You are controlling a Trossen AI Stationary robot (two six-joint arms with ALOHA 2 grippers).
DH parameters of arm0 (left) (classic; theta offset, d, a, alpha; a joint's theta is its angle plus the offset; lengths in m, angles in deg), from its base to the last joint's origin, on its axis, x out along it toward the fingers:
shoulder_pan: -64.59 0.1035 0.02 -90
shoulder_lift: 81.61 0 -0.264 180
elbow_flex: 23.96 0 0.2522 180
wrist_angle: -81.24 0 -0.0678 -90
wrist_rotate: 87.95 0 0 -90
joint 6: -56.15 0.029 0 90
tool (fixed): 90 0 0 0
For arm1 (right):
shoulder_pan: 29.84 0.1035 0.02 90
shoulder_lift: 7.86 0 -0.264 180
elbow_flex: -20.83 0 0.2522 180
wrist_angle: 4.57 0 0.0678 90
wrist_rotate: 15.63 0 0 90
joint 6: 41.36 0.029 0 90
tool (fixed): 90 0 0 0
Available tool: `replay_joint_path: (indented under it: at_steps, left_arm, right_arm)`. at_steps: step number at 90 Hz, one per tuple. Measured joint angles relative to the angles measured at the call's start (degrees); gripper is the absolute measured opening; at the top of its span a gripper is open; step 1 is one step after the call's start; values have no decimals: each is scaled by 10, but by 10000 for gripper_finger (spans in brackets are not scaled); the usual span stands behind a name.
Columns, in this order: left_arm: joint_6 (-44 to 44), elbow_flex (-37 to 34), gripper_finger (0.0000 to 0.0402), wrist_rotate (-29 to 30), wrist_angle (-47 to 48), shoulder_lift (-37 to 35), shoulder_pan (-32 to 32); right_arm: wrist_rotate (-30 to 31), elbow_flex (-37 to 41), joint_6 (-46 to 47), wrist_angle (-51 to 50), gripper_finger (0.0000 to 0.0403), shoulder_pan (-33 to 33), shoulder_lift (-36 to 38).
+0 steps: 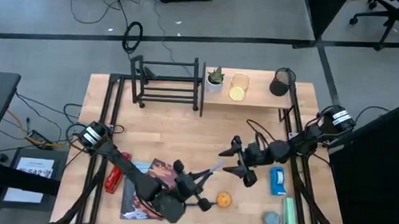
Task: Stock shelves
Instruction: Put the purple pen into the yellow pen organizer on the shelf
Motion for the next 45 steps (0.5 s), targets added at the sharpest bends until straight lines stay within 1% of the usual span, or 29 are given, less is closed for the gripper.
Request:
replay_joint_path:
  at_steps: [9,17,27,37,45]
  left_arm:
    - [36,0,0,-1,-28,0,0]
    - [42,0,0,-2,-30,0,-1]
    - [42,0,0,-2,-30,0,0]
    - [42,0,0,-2,-31,0,0]
    - [42,0,0,-3,-31,0,-1]
  right_arm:
    - [-35,-41,-37,-23,233,0,0]
    - [-41,-65,-63,-42,225,0,0]
    - [-40,-75,-67,-46,209,-2,0]
    - [-40,-75,-67,-50,181,-3,0]
    - [-40,-75,-56,-53,144,-3,0]
